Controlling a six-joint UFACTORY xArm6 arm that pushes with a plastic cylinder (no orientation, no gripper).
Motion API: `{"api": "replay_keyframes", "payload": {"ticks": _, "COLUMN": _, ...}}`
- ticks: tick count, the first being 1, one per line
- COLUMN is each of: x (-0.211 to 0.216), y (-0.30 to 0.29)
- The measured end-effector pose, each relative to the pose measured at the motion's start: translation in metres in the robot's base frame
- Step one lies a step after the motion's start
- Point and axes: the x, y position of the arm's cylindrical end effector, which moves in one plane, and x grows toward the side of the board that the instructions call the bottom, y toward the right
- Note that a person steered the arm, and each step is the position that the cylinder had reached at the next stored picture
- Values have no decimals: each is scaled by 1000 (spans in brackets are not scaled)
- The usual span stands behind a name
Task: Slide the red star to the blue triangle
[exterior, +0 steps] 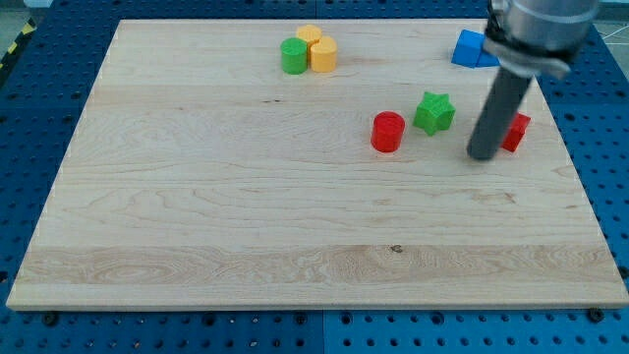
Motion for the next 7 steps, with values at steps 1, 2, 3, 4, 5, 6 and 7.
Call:
{"api": "replay_keyframes", "payload": {"ticks": 1, "x": 34, "y": 2}}
{"api": "replay_keyframes", "payload": {"ticks": 2, "x": 31, "y": 19}}
{"api": "replay_keyframes", "payload": {"ticks": 3, "x": 8, "y": 25}}
{"api": "replay_keyframes", "payload": {"ticks": 4, "x": 0, "y": 25}}
{"api": "replay_keyframes", "payload": {"ticks": 5, "x": -38, "y": 25}}
{"api": "replay_keyframes", "payload": {"ticks": 6, "x": -60, "y": 25}}
{"api": "replay_keyframes", "payload": {"ticks": 7, "x": -52, "y": 25}}
